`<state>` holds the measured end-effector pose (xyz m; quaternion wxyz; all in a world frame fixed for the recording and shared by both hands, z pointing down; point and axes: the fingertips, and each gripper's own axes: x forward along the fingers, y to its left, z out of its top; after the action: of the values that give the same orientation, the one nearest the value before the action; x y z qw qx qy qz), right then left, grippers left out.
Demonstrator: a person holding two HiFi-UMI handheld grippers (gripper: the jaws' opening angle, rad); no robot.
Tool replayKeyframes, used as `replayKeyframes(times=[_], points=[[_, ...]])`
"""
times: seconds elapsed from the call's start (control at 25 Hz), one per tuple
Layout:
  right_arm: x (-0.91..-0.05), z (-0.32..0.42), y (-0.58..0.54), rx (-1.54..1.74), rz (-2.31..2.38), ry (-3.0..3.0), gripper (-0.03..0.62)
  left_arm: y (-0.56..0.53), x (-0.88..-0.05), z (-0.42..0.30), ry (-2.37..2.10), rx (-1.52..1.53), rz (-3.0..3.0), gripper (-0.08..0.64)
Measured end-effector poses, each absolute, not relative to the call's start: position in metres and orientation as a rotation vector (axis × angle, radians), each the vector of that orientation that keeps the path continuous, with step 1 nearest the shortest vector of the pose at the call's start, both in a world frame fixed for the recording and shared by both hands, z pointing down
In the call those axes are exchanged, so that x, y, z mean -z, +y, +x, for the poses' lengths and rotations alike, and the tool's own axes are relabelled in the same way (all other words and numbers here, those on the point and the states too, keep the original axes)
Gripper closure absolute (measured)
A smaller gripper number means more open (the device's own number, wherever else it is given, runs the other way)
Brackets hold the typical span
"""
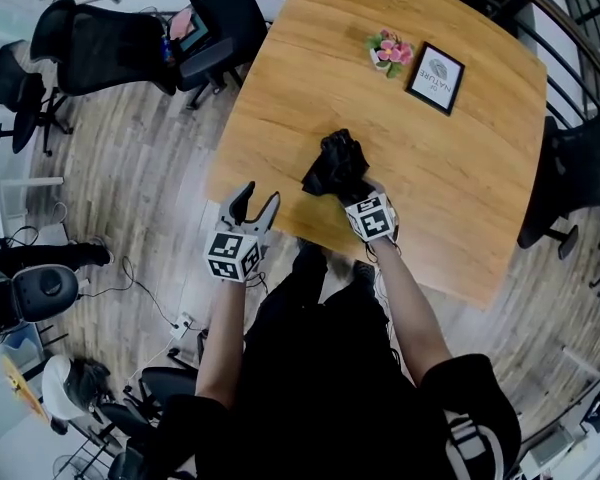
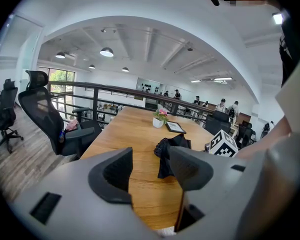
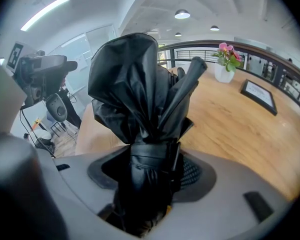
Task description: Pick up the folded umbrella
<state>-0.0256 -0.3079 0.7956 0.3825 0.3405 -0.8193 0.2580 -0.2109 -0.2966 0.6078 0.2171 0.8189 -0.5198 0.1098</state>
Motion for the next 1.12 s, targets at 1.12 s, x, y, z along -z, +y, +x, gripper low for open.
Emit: replayKeyframes(times=[1.12], points=[[-0.726,0.027,-0.304,-0.603,1.028,-2.187,0.348,-0.271,-0.580,-0.169,-1.451,-0.267,2.306,0.316]])
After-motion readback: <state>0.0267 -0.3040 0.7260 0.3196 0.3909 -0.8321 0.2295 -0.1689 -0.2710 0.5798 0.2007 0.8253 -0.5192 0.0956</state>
